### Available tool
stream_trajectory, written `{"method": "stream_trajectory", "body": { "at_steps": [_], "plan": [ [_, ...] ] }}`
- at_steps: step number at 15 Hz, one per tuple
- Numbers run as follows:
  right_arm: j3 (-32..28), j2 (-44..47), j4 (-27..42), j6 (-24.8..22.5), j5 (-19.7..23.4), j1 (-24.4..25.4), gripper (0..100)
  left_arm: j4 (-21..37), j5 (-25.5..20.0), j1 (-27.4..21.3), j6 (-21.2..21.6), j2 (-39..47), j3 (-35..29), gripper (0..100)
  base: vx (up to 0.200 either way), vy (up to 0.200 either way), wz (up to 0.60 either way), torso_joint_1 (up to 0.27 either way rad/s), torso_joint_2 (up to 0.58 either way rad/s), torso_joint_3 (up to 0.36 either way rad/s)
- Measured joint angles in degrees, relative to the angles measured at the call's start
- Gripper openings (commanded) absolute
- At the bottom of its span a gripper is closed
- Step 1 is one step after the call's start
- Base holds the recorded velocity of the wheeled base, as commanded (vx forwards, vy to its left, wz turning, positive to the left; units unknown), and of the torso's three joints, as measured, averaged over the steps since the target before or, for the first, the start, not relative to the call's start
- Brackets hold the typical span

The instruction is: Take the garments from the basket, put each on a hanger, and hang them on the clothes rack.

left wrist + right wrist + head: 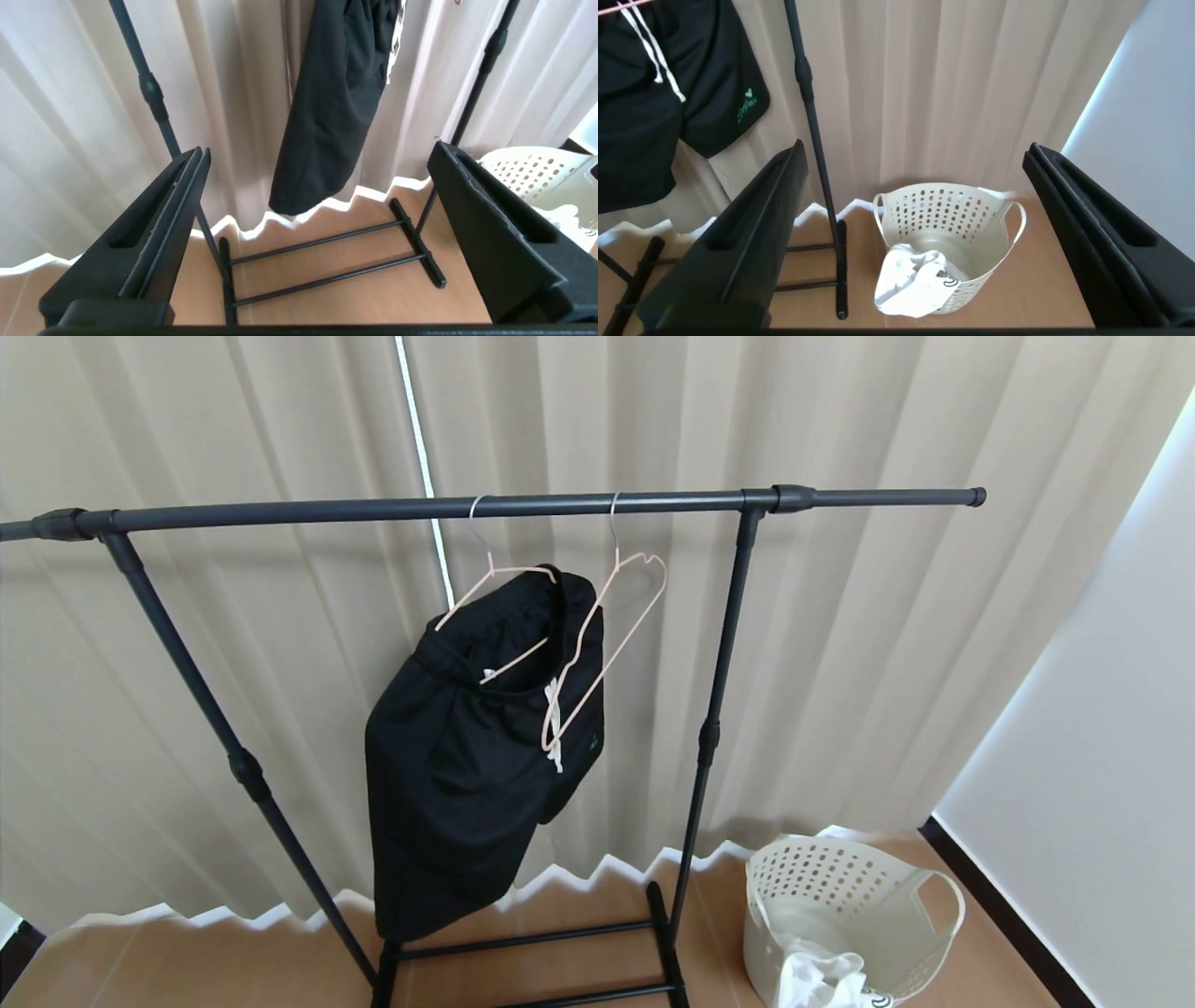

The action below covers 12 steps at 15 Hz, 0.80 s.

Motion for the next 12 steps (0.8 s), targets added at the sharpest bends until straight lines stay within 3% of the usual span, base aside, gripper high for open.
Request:
{"method": "stream_trajectory", "body": {
  "at_steps": [12],
  "plan": [
    [-0.04,0.0,0.02,0.02,-0.02,0.0,100,0.0,0.0,0.0,-0.04,0.0,0.0,100,0.0,0.0,0.0,-0.174,0.53,0.351]
  ]
}}
